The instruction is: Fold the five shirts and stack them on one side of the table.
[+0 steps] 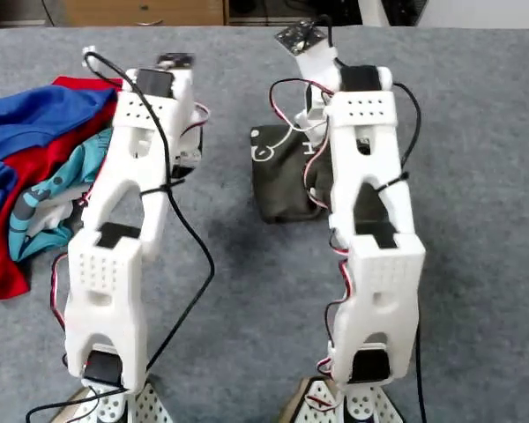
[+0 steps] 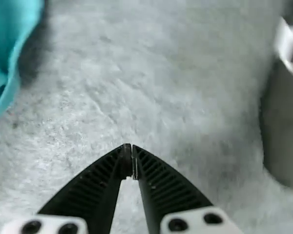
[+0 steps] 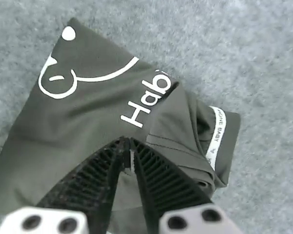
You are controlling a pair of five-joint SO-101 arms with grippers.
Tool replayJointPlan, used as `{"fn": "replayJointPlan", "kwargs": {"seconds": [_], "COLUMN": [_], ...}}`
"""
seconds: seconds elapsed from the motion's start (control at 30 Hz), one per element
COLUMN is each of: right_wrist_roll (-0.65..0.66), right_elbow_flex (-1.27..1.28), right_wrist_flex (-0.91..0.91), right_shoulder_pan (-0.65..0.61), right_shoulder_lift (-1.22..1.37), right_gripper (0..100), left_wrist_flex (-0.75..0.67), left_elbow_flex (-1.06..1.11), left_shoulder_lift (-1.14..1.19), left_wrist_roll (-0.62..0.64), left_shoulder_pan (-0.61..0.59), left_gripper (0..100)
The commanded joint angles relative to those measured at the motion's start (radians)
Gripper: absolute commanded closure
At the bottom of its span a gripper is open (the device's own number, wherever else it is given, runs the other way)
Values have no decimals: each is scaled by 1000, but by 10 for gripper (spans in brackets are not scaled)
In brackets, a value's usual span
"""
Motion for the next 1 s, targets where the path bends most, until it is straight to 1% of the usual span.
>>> {"fn": "replayJointPlan", "kwargs": {"seconds": [0.0, 0.07, 0.2, 0.27, 0.37, 0.57, 0.73, 0.9, 0.97], "right_wrist_roll": [3, 5, 3, 3, 2, -32, -32, -28, -28], "right_elbow_flex": [-139, -188, -266, -289, -311, -332, -340, -340, -340], "right_wrist_flex": [80, 140, 230, 241, 242, 238, 207, 149, 120], "right_shoulder_pan": [-33, -61, -107, -107, -85, -24, 41, 87, 104], "right_shoulder_lift": [50, 90, 162, 194, 236, 285, 286, 286, 286], "right_gripper": [994, 994, 994, 994, 994, 995, 995, 995, 995], "left_wrist_flex": [-3, -58, -210, -327, -453, -660, -712, -816, -856], "left_elbow_flex": [68, 112, 216, 315, 427, 592, 675, 802, 856], "left_shoulder_lift": [-150, -147, -122, -101, -107, -136, -183, -263, -306], "left_wrist_roll": [-49, -41, 80, 152, 199, 204, 196, 195, 170], "left_shoulder_pan": [26, 29, -11, -28, -48, -25, 11, 26, 38], "left_gripper": [981, 981, 981, 981, 981, 981, 981, 981, 981]}}
